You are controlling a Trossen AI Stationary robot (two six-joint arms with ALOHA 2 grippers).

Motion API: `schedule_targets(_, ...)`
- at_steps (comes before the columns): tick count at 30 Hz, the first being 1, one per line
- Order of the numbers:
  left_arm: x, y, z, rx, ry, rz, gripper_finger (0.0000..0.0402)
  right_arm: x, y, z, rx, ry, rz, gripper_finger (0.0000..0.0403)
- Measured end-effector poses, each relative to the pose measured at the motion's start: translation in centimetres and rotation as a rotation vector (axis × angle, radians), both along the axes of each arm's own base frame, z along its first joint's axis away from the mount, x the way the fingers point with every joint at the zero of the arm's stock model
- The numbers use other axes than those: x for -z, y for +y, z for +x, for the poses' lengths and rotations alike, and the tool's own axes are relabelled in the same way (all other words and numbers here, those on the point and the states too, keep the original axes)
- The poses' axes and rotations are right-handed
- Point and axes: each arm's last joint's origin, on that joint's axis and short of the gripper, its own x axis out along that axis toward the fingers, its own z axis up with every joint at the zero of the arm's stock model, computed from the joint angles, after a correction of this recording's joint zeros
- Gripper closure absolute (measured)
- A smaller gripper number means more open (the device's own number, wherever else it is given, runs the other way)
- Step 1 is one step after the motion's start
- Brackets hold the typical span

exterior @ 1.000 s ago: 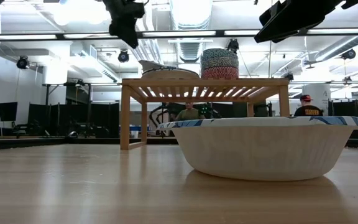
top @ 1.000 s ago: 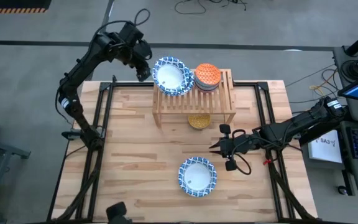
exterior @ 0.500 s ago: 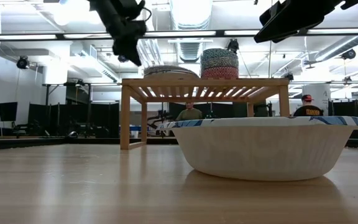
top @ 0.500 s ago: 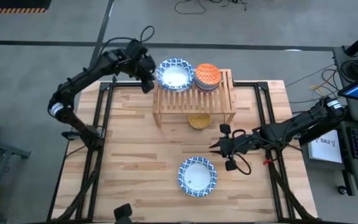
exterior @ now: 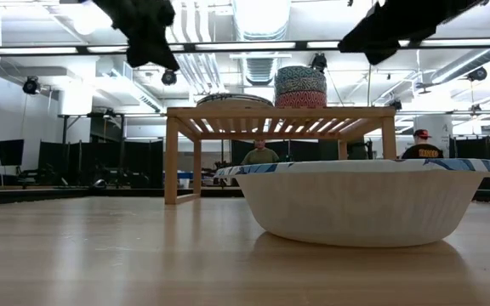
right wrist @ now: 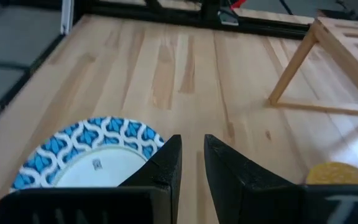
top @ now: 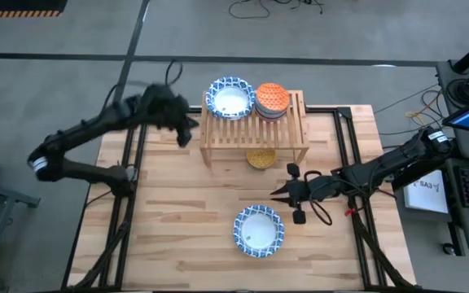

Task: Place and stack bowls onto a shelf
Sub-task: Stack the yellow bowl on top of the orange bowl on the shelf

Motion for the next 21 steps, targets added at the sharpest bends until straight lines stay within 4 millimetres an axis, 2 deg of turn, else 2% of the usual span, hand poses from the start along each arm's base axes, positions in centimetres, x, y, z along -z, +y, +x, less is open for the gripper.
schedule_targets(5,2.5,-5.0,-0.5,0.112,-0.262,0.007,0.0401,0.8,-0.1,-0.1,0.041,-0.02,0.067,0.0344)
schedule_targets(10,5.3,-8.5,-0.5,0.208,-0.491,0.083,0.0402,0.3,-0.4,0.0,0.164,-0.054,0.091,0.0344)
schedule_targets(15,8.0,-10.1,-0.5,0.272,-0.62,0.14,0.0402,-0.8,-0.6,0.6,0.188,-0.082,0.098,0.0344)
schedule_targets(21,10.4,-10.1,-0.8,0.242,-0.61,0.157,0.0402,-0.9,-1.1,1.9,0.227,-0.055,0.083,0.0344)
